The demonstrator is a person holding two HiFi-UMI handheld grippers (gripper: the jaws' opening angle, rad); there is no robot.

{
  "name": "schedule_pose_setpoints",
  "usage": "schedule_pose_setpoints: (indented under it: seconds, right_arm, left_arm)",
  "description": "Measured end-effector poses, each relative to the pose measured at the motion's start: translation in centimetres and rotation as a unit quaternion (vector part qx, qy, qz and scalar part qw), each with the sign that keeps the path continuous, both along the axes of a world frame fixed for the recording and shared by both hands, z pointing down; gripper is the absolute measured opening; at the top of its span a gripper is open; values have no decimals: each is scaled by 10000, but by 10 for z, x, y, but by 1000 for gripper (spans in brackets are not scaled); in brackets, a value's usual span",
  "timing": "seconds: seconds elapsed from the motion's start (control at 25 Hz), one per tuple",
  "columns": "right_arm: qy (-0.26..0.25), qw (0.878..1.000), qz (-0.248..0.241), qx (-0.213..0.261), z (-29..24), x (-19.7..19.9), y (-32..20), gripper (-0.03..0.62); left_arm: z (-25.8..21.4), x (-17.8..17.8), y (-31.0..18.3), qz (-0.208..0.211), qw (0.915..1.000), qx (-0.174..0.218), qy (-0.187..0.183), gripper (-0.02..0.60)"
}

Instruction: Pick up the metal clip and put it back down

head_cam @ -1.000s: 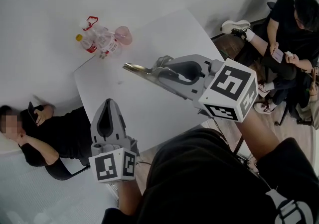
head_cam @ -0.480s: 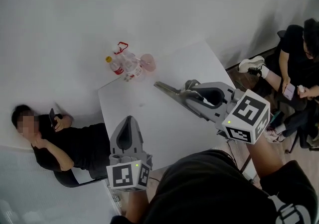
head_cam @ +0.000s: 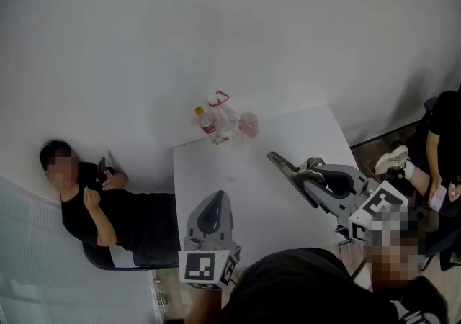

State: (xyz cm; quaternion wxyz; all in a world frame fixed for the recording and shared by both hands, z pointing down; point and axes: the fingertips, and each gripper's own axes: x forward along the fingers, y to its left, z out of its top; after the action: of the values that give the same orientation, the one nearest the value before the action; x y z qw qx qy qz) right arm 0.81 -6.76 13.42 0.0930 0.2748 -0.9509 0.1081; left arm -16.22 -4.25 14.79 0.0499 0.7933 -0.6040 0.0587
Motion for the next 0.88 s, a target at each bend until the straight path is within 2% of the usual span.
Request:
schedule_pose_setpoints:
  seconds: [0.32,0.56,0.88]
  right_arm:
    - [-40,9998,-9,171,-13,-2,2,95]
    - [-33,9997,13,247,-11,-2,1,95]
    - [-16,9995,89,286,-8,0,1,95]
  left_arm:
    - [-3,-1,3,-31,10000,42,-14,20]
    - [6,-2,2,-108,9997,1,-215,20]
    - [6,-3,1,-27,9999,140,-32,20]
